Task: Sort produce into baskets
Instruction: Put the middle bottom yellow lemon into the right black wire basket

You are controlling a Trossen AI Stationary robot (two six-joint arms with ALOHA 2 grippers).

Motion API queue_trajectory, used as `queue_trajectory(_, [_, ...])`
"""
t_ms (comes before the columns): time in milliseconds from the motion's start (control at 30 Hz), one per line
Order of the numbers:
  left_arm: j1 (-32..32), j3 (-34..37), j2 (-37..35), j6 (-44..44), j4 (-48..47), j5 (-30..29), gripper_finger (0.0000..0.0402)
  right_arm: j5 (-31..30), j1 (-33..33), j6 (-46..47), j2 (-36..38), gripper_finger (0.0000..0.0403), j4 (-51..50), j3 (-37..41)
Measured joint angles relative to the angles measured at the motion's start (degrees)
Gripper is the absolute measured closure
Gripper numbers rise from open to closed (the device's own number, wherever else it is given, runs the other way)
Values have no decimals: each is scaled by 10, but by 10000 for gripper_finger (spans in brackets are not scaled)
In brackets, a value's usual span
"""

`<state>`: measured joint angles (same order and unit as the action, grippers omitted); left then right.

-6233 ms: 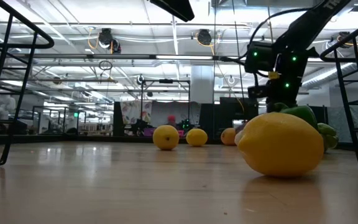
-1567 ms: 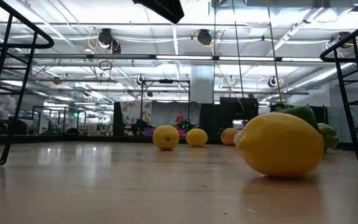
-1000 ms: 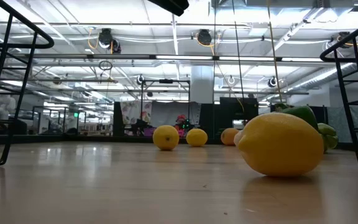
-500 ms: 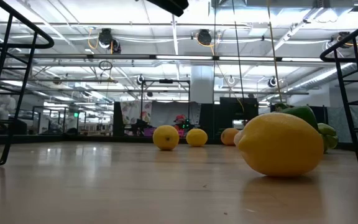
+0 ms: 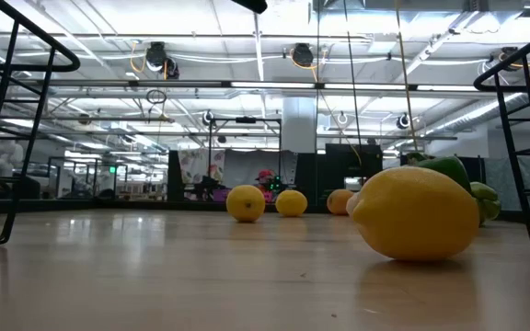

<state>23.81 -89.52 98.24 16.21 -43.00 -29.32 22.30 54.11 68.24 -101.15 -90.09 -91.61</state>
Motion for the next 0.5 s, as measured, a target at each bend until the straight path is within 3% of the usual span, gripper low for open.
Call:
queue_trajectory(100, [0, 0, 0, 0, 0, 0, 236, -125, 0, 66, 20, 310, 0, -65])
queue_trajectory(200, [0, 0, 0, -2, 0, -2, 236, -314, 0, 98, 28, 310, 1, -117])
queue_trajectory(367, [0, 0, 0, -6, 0, -28, 236, -625, -4, 56, 28, 310, 6, -154])
queue_trajectory(400, [0, 0, 0, -6, 0, -29, 236, -659, -11, 41, 28, 310, 6, -154])
queue_trajectory(500, [2, 0, 0, -4, 0, -29, 236, -688, -51, -16, 28, 310, 7, -149])
